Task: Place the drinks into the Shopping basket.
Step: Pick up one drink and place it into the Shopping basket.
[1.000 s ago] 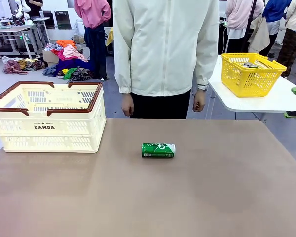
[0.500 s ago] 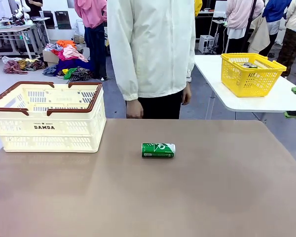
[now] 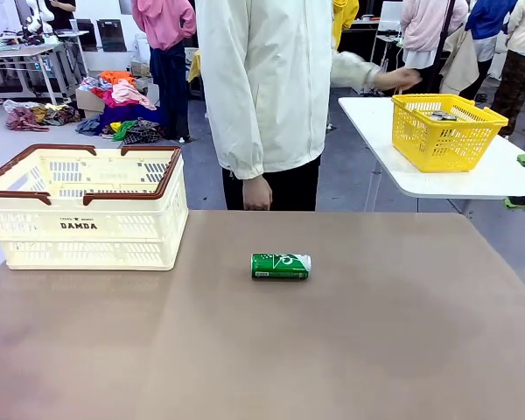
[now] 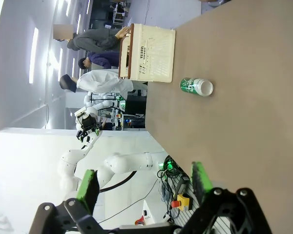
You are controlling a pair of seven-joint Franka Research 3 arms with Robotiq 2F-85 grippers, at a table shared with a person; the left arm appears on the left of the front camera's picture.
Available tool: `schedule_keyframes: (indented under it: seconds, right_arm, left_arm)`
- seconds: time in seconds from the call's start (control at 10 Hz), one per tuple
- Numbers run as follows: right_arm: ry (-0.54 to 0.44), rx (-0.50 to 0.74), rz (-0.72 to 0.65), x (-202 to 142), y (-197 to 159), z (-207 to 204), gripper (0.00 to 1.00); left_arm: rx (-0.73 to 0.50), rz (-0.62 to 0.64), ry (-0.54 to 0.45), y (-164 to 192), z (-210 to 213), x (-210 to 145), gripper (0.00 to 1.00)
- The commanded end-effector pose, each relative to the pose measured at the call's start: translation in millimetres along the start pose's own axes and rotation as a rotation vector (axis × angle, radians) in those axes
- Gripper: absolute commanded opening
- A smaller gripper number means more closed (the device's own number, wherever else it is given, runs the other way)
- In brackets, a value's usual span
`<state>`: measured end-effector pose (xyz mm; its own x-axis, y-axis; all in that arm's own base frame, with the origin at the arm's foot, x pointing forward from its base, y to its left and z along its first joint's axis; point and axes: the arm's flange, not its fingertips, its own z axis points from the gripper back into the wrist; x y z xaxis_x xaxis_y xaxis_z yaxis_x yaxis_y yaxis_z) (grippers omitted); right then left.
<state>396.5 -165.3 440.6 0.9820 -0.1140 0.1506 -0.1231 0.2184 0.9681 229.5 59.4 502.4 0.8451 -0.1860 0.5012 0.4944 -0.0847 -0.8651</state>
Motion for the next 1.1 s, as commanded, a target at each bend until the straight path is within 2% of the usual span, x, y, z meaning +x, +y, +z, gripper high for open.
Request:
schedule_keyframes:
  seconds: [0.0,0.3,0.4,0.6,0.7,0.8,1.0]
  right_arm:
    - [0.002,0.004,0.006,-0.7,3.4,-0.6,1.0]
    - [0.002,0.004,0.006,-0.7,3.4,-0.6,1.0]
    - [0.002,0.004,0.006,-0.7,3.4,-0.6,1.0]
    - [0.002,0.004,0.006,-0.7,3.4,-0.6,1.0]
    - [0.002,0.004,0.006,-0.7,3.4,-0.6,1.0]
    - [0.002,0.004,0.006,-0.7,3.4,-0.6,1.0]
    - [0.002,0.004,0.006,-0.7,3.4,-0.6,1.0]
  left_arm:
    - [-0.01,0.001,-0.05,-4.5,4.2,1.8,1.0]
    - [0.003,-0.003,-0.023,-1.0,4.2,-0.8,1.0]
    - [0.147,0.127,0.029,-2.5,-22.5,22.4,1.0]
    - [0.389,0.301,0.356,10.5,-112.2,111.0,1.0]
    - [0.505,0.356,0.446,21.8,-153.9,143.6,1.0]
    - [0.578,0.393,0.459,30.3,-182.3,162.1,1.0]
    - [0.713,0.411,0.567,49.2,-261.0,191.8,1.0]
